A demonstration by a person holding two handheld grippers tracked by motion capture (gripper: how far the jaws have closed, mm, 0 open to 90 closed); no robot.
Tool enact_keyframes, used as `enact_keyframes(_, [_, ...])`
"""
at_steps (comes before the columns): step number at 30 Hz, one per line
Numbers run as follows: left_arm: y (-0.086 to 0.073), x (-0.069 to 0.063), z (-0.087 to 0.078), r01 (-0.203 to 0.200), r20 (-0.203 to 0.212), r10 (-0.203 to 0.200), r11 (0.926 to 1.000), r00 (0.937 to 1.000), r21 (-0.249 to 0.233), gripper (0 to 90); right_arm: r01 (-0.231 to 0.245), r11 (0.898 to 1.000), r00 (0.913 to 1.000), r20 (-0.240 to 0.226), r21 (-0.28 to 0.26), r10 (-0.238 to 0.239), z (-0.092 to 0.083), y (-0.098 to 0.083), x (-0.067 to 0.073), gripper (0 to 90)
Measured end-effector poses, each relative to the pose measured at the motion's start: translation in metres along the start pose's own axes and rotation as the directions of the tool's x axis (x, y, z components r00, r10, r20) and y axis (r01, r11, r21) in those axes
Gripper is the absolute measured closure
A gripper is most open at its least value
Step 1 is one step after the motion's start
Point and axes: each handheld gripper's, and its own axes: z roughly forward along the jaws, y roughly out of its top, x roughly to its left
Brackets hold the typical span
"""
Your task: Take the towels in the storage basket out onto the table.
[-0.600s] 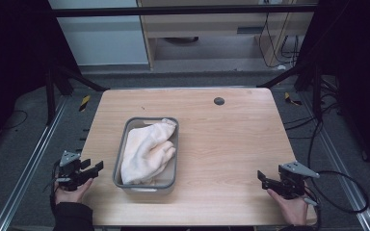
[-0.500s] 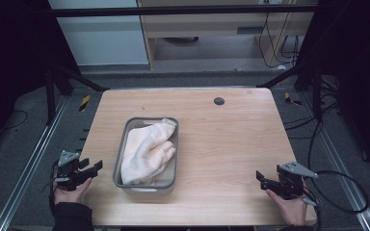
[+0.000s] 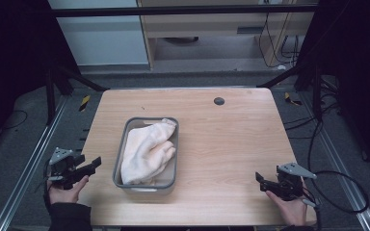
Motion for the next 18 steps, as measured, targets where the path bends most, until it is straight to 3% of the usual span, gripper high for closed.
enact_keyframes(10, [0.010,-0.010,-0.004,0.005,0.041,-0.006,0.9997,0.9991,0.025,27.3,-0.001,1.000,1.0000,0.002,0.008,0.001,0.000,0.000,0.000,15.5])
enact_keyframes(18, [0.023,-0.020,-0.004,-0.036,0.068,0.034,0.9989,0.9971,0.030,25.7,0.004,1.000,1.0000,0.003,0.004,-0.004,0.001,0.000,0.000,15.7])
